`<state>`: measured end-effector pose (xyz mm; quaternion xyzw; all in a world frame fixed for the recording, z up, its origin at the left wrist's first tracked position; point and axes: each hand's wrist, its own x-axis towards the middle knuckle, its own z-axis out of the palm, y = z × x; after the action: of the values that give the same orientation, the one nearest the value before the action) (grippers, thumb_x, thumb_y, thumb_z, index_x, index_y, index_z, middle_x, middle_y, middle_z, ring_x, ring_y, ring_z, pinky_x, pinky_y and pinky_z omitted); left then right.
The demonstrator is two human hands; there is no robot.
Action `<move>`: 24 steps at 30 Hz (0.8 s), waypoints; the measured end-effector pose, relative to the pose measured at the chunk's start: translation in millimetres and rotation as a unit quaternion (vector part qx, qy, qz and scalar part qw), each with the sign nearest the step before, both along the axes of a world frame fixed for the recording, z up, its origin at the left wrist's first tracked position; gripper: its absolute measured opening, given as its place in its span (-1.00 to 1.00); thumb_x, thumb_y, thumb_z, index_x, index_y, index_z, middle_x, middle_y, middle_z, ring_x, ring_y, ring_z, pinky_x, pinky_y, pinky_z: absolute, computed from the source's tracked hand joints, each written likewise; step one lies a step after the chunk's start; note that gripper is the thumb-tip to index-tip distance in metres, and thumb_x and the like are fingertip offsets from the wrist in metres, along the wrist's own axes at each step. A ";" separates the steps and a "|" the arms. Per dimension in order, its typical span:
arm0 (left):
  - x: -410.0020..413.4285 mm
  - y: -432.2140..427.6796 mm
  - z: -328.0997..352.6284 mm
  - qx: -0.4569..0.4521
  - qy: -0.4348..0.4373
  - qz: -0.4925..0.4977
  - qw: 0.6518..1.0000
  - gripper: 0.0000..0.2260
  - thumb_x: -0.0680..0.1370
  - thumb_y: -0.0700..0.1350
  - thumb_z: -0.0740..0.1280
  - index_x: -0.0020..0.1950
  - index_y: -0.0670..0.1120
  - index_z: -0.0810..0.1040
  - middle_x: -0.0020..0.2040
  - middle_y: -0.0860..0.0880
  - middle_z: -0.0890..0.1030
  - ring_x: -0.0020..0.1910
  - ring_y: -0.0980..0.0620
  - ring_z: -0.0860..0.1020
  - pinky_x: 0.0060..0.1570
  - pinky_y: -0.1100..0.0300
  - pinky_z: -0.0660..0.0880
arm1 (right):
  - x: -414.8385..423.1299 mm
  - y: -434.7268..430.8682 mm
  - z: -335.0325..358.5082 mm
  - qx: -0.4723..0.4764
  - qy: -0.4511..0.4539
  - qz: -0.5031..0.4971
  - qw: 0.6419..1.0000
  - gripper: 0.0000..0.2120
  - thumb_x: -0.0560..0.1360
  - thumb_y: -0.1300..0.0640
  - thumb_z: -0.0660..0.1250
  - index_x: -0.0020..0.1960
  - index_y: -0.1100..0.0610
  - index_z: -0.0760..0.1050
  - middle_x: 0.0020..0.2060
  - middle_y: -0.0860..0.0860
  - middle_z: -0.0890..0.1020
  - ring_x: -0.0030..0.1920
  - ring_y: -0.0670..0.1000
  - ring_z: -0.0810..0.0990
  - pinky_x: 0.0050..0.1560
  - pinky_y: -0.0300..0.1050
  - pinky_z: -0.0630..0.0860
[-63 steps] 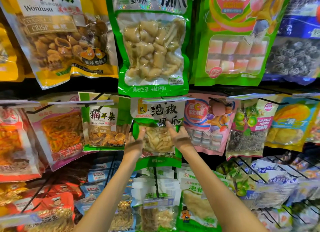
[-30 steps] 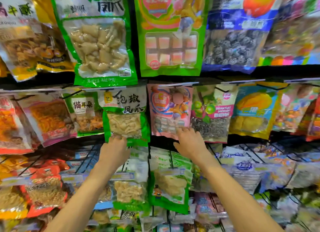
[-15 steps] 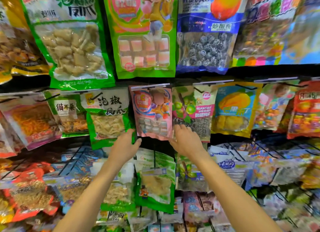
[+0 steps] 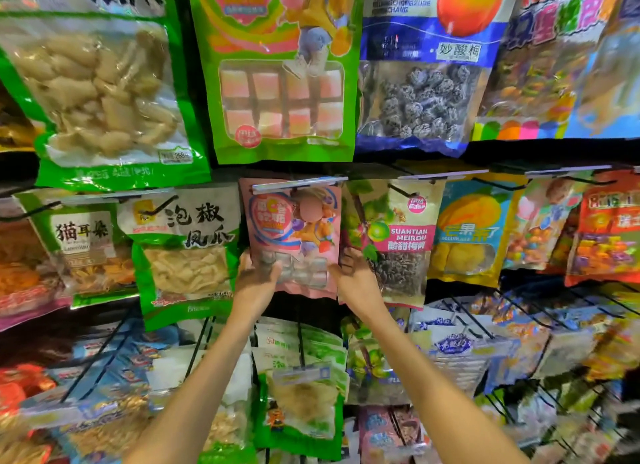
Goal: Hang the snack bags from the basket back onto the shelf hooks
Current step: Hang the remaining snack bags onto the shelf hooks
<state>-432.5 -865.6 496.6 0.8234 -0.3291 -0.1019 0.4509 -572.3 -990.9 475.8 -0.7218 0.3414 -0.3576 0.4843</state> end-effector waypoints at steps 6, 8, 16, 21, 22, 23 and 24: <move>10.2 -8.1 -11.1 -0.049 0.070 -0.002 0.996 -0.19 0.55 0.24 0.30 0.62 -0.13 0.03 0.62 -0.11 0.04 0.59 -0.05 0.06 0.49 0.15 0.08 | 9.4 1.0 0.8 0.026 -0.049 0.014 0.998 -0.33 0.46 -0.10 0.41 0.45 0.12 0.27 0.28 0.08 0.53 0.26 0.03 0.53 0.32 0.07 0.46; 15.2 -10.7 -16.4 -0.102 0.089 0.004 0.991 0.05 0.33 0.47 0.36 0.61 -0.10 0.08 0.60 -0.07 0.15 0.58 -0.01 0.13 0.54 0.07 0.11 | 13.1 3.2 6.7 0.007 -0.040 0.008 0.999 -0.30 0.52 -0.09 0.38 0.52 0.15 0.19 0.42 0.06 0.41 0.40 0.04 0.42 0.37 0.02 0.42; 33.1 -32.2 -13.6 -0.143 0.214 -0.002 0.966 0.06 0.22 0.55 0.35 0.59 0.08 0.17 0.61 -0.01 0.12 0.58 0.03 0.06 0.54 0.16 -0.03 | 33.0 -3.3 9.5 0.009 -0.027 -0.018 0.999 -0.35 0.57 -0.15 0.29 0.54 0.09 0.17 0.43 0.07 0.40 0.41 0.10 0.40 0.30 -0.12 0.37; 38.7 -32.9 -20.7 -0.079 0.165 0.047 0.982 -0.19 0.49 0.35 0.29 0.60 -0.04 0.15 0.60 -0.07 0.15 0.57 -0.05 0.13 0.54 0.02 0.02 | 40.4 1.2 7.3 0.005 -0.064 -0.022 0.998 -0.68 0.60 -0.10 0.27 0.30 -0.04 0.36 -0.12 -0.18 0.50 -0.06 -0.09 0.54 -0.15 -0.27 0.38; 37.6 -31.9 -17.5 -0.087 0.149 0.047 0.984 -0.24 0.53 0.32 0.27 0.60 -0.04 0.15 0.60 -0.06 0.15 0.56 -0.06 0.13 0.53 0.03 0.03 | 42.7 -1.2 6.4 0.006 -0.059 -0.033 0.998 -0.69 0.60 -0.11 0.26 0.24 0.04 0.40 -0.21 -0.14 0.47 -0.16 -0.07 0.51 -0.23 -0.24 0.37; 33.9 -29.1 -14.0 -0.080 0.138 0.040 0.986 -0.26 0.54 0.30 0.26 0.60 -0.04 0.15 0.60 -0.03 0.15 0.56 -0.05 0.13 0.52 0.06 0.03 | 44.2 -5.3 5.1 0.012 -0.052 -0.036 0.998 -0.70 0.60 -0.11 0.25 0.15 0.11 0.41 -0.27 -0.10 0.43 -0.20 -0.01 0.49 -0.25 -0.21 0.35; 31.9 -29.9 -16.0 -0.089 0.141 0.040 0.985 -0.29 0.56 0.27 0.27 0.59 -0.05 0.16 0.59 0.02 0.16 0.57 -0.04 0.12 0.50 0.12 0.05 | 46.3 -11.1 2.3 0.014 -0.059 -0.045 0.997 -0.68 0.60 -0.12 0.25 0.05 0.15 0.39 -0.28 -0.07 0.40 -0.20 0.04 0.47 -0.21 -0.15 0.34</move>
<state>-400.6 -895.4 480.6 0.7699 -0.2371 -0.1691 0.5678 -526.1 -1002.0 478.1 -0.6765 0.3495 -0.4158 0.4973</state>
